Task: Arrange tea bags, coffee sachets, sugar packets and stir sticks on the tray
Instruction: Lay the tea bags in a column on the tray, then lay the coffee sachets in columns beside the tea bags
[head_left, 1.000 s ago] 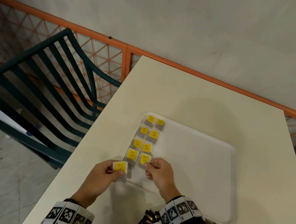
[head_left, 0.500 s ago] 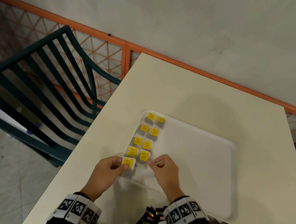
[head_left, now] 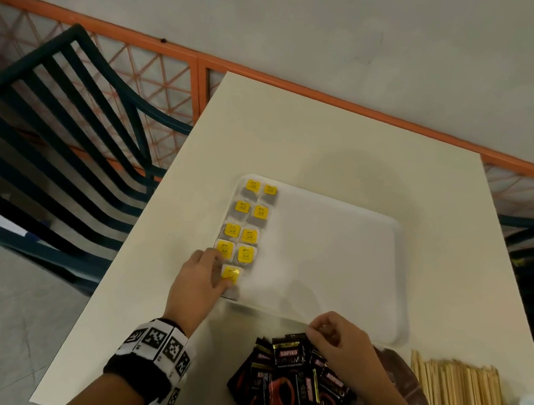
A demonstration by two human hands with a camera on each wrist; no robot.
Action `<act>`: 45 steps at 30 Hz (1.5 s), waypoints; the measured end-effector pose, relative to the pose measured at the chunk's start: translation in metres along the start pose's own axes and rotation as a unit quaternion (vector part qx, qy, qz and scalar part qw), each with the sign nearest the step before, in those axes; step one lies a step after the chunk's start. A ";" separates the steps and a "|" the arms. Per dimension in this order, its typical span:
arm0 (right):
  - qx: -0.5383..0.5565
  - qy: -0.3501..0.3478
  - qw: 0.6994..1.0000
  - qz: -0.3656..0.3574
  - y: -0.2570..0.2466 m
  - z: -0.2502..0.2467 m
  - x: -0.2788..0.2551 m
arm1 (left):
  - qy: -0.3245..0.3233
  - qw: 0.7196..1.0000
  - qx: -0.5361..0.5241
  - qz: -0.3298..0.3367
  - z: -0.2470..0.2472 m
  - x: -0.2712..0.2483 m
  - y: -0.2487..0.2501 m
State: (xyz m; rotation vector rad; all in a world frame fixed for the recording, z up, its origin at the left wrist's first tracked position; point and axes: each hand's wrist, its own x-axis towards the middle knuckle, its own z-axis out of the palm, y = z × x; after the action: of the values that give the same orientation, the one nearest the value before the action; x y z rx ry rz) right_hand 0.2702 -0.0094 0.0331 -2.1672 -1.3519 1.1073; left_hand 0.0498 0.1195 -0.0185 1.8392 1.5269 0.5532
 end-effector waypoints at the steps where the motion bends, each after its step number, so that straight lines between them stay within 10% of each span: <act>1: -0.016 0.000 1.000 -0.006 0.005 -0.001 -0.006 | 0.017 1.000 0.009 0.018 0.000 -0.002 0.001; 4: -0.097 -0.027 0.994 -0.045 0.016 -0.003 -0.023 | -0.001 0.998 0.003 0.069 -0.002 -0.017 0.011; 12: -0.390 -0.146 0.889 -0.193 0.009 0.019 -0.015 | -0.345 0.928 0.138 0.017 0.022 -0.071 0.041; 20: -0.447 -0.139 0.861 -0.198 0.000 0.024 -0.006 | -0.346 0.927 0.144 -0.027 0.033 -0.081 0.048; 27: -0.315 -0.121 0.913 -0.229 -0.001 0.014 -0.010 | -0.391 0.917 -0.028 -0.072 0.012 -0.081 0.026; 36: -0.084 -0.109 0.971 -0.196 -0.015 -0.020 -0.013 | -0.281 0.880 -0.359 -0.134 -0.016 -0.090 0.021; 45: 0.072 -0.152 0.961 -0.221 -0.064 -0.019 -0.021 | -0.350 0.810 -0.450 -0.134 -0.032 -0.090 0.062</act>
State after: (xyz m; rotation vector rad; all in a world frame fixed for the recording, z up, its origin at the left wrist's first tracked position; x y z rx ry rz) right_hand 0.2418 0.0053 0.0956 -1.5274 -1.7157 1.3351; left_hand 0.0497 0.0341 0.0572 0.8835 0.7563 0.3041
